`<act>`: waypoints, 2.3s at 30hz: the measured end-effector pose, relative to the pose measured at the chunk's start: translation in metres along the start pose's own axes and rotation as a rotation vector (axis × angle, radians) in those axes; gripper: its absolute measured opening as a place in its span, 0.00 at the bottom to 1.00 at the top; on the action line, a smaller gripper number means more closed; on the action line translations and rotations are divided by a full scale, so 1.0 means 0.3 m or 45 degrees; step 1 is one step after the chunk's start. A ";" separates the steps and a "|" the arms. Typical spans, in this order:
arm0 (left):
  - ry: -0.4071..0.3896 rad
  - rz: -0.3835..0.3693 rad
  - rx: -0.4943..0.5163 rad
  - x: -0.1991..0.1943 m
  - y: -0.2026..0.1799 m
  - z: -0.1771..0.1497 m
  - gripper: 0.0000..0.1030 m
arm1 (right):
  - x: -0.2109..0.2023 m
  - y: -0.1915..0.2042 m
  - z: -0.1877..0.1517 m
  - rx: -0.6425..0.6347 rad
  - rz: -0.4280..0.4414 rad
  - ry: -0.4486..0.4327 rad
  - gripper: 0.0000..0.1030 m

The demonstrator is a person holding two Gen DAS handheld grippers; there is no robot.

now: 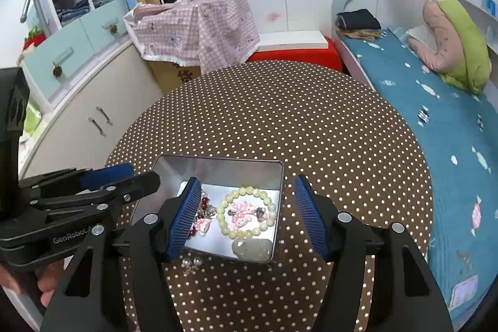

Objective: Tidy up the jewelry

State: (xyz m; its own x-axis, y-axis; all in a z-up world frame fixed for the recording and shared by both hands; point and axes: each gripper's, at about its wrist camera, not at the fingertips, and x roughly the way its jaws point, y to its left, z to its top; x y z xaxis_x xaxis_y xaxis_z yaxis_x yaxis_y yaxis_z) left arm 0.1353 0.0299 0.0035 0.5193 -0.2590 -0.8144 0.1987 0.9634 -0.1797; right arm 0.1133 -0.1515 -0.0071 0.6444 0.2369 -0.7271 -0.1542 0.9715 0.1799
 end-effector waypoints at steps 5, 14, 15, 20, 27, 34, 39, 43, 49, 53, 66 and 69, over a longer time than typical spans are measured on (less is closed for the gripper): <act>-0.006 0.007 -0.009 -0.025 0.012 -0.013 0.41 | -0.009 0.002 -0.012 0.009 -0.009 0.007 0.61; -0.022 0.006 -0.013 -0.083 0.015 -0.064 0.41 | -0.045 0.014 -0.050 0.014 -0.015 -0.002 0.61; -0.022 0.006 -0.011 -0.089 0.008 -0.069 0.41 | -0.050 0.012 -0.057 0.016 -0.016 -0.002 0.61; -0.022 0.001 0.024 -0.118 -0.010 -0.131 0.41 | -0.082 0.004 -0.092 0.013 -0.020 -0.005 0.61; 0.040 -0.031 0.060 -0.112 -0.044 -0.237 0.41 | -0.086 -0.019 -0.151 0.028 -0.022 0.030 0.61; 0.136 -0.010 0.010 -0.011 -0.058 -0.286 0.41 | -0.049 -0.058 -0.221 0.061 -0.001 0.099 0.61; 0.202 0.018 -0.010 0.060 -0.051 -0.299 0.41 | -0.009 -0.071 -0.251 0.047 -0.003 0.160 0.61; 0.226 0.002 -0.018 0.094 -0.060 -0.291 0.41 | 0.034 -0.076 -0.274 0.047 -0.010 0.210 0.61; 0.233 0.028 -0.019 0.132 -0.081 -0.268 0.41 | 0.086 -0.063 -0.290 0.036 0.009 0.266 0.61; 0.226 0.033 -0.006 0.148 -0.091 -0.249 0.41 | 0.110 -0.048 -0.293 0.029 0.023 0.289 0.61; 0.215 0.060 0.013 0.135 -0.021 -0.256 0.14 | 0.153 0.043 -0.308 -0.004 0.058 0.320 0.60; 0.214 0.075 0.020 0.117 0.008 -0.266 0.07 | 0.156 0.056 -0.306 0.006 0.076 0.320 0.60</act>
State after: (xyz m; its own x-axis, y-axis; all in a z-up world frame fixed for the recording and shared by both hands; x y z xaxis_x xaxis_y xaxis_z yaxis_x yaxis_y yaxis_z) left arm 0.0877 0.0285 -0.0696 0.3847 -0.1860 -0.9041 0.1858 0.9750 -0.1216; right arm 0.0722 -0.1238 -0.0990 0.4278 0.2881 -0.8567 -0.1828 0.9558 0.2302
